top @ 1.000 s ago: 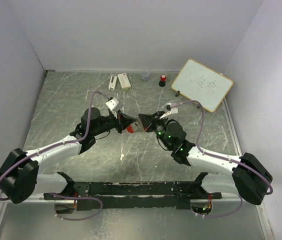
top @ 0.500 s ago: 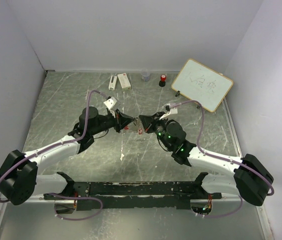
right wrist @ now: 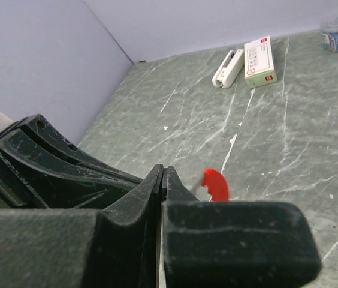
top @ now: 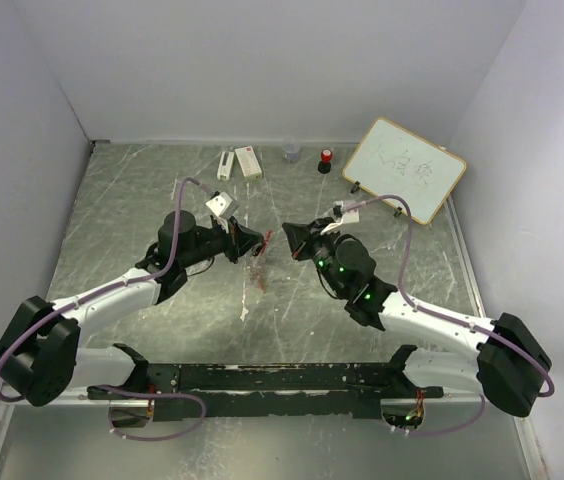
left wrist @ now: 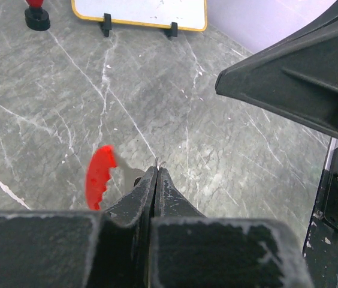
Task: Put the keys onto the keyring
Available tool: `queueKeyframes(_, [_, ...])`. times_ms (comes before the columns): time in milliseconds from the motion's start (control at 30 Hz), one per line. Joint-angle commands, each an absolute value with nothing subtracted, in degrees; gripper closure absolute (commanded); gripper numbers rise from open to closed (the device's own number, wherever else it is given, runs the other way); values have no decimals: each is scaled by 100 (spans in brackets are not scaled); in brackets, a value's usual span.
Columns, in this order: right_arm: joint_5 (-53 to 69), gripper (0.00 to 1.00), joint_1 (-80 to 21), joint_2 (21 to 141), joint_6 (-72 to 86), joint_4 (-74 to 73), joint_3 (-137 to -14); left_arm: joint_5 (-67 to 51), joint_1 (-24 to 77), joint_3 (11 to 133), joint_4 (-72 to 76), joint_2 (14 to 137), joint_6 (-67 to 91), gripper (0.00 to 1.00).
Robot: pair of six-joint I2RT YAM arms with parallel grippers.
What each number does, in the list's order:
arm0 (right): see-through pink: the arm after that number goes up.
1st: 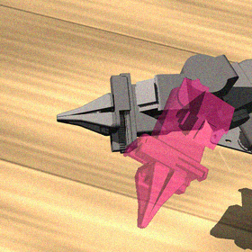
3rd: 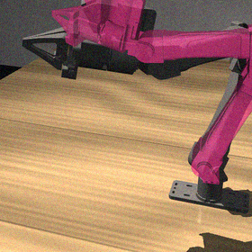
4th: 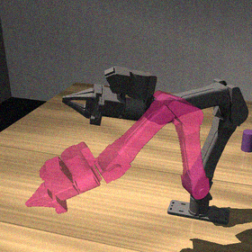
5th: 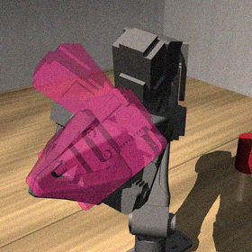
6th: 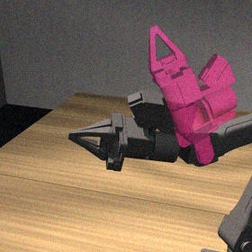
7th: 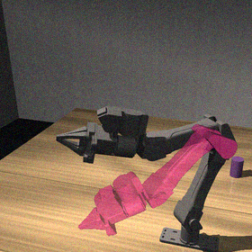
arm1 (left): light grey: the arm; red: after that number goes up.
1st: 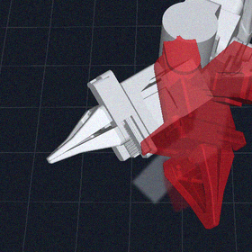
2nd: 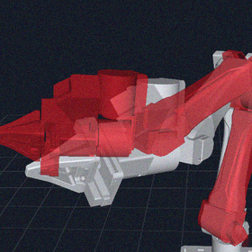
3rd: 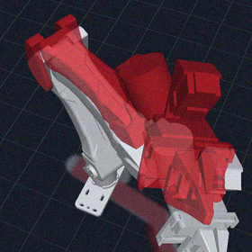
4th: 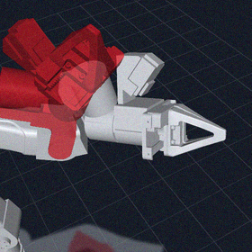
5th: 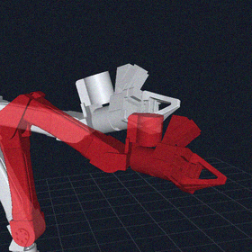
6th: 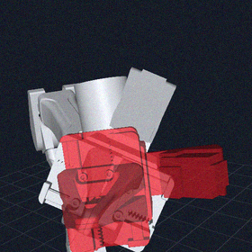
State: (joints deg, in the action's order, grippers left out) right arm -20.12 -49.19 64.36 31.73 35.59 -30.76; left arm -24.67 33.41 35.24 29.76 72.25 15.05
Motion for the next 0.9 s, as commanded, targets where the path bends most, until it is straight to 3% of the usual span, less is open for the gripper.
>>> queueKeyframes(0, [-2088, 100, -4920, 6368, 2925, 3314, -3321, -2591, 3296, 3588, 3233, 7209, 1530, 93])
queueKeyframes(367, [-1960, 100, -4915, 6567, 2864, 3083, -3455, -2575, 3287, 3638, 2986, 7068, 1400, 93])
queueKeyframes(567, [-1382, 99, -4913, 6680, 2253, 2207, -3874, -2620, 3287, 3648, 2962, 7064, 1391, 93])
queueKeyframes(700, [-1104, 83, -4910, 6771, 1730, 1418, -4271, -2723, 3281, 3701, 2896, 7100, 1357, 93])
queueKeyframes(867, [-1240, 79, -4912, 6764, 1220, 773, -4454, -2832, 3282, 3815, 2771, 7110, 1276, 93])
